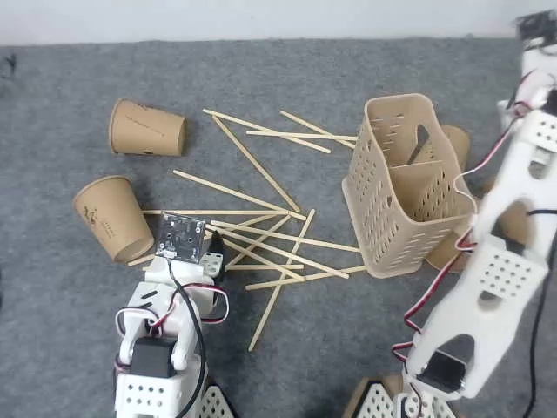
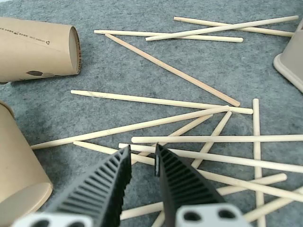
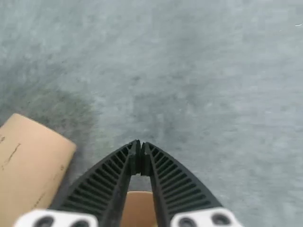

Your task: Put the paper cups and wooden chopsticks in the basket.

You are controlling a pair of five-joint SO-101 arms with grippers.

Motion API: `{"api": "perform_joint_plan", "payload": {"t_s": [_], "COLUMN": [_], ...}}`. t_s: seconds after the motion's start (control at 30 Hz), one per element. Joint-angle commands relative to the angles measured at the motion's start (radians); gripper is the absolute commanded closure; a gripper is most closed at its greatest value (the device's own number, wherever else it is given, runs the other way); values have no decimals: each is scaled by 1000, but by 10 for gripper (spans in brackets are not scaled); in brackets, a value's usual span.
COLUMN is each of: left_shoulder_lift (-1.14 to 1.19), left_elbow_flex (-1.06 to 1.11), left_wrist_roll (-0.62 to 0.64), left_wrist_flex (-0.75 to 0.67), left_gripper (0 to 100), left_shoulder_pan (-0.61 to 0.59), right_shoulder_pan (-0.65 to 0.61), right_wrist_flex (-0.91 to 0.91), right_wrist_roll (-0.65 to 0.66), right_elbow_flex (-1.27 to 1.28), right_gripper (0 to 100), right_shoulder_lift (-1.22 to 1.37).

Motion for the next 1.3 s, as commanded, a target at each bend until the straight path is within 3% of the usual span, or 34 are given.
{"api": "perform_joint_plan", "payload": {"t_s": [0.0,0.63,0.93,1.1,1.27], "left_shoulder_lift": [-11,-11,-11,-11,-11], "left_elbow_flex": [-15,-15,-15,-15,-15], "left_wrist_roll": [-9,-9,-11,-11,-11], "left_wrist_flex": [0,0,0,0,0], "left_gripper": [908,909,909,909,909], "left_shoulder_pan": [6,6,6,6,6], "right_shoulder_pan": [-10,88,179,272,340], "right_wrist_flex": [-22,312,578,578,579], "right_wrist_roll": [-11,135,204,230,393], "right_elbow_flex": [-43,-41,-138,-140,51], "right_gripper": [993,992,992,992,992], "right_shoulder_lift": [18,53,5,-87,-185]}}
